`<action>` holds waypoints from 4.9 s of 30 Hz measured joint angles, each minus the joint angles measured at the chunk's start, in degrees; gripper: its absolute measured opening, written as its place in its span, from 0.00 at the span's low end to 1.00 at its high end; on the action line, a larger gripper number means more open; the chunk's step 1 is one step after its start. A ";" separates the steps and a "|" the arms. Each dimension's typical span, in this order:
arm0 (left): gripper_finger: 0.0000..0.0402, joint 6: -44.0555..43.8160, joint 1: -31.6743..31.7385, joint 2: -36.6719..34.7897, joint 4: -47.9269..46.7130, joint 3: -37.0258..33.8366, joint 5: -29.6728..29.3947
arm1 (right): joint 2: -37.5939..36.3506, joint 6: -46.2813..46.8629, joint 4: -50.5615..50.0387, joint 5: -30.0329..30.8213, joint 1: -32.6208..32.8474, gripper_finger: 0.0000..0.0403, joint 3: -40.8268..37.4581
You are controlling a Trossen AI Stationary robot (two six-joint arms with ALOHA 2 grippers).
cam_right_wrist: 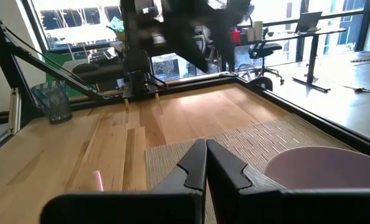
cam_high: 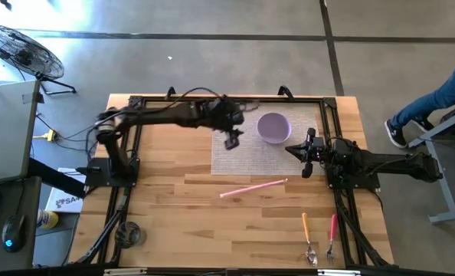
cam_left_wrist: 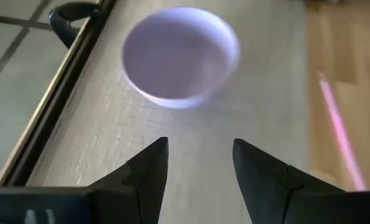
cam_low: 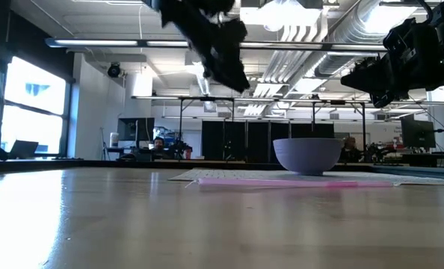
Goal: Pick & Place Utensil
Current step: Put the blue cup on the gray mat to the top right of the violet bowl
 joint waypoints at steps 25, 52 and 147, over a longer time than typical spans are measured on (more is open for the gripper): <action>0.44 -41.75 -50.55 -11.12 -43.88 0.00 -11.31 | 0.37 0.00 0.00 0.00 0.02 0.00 0.01; 0.44 -83.74 -66.94 -11.95 -52.96 -10.04 19.54 | 0.37 0.00 0.02 0.00 0.01 0.00 0.00; 0.95 -84.70 -69.53 -16.77 -54.79 -16.72 -21.93 | 0.35 -0.01 0.02 0.00 0.01 0.01 0.01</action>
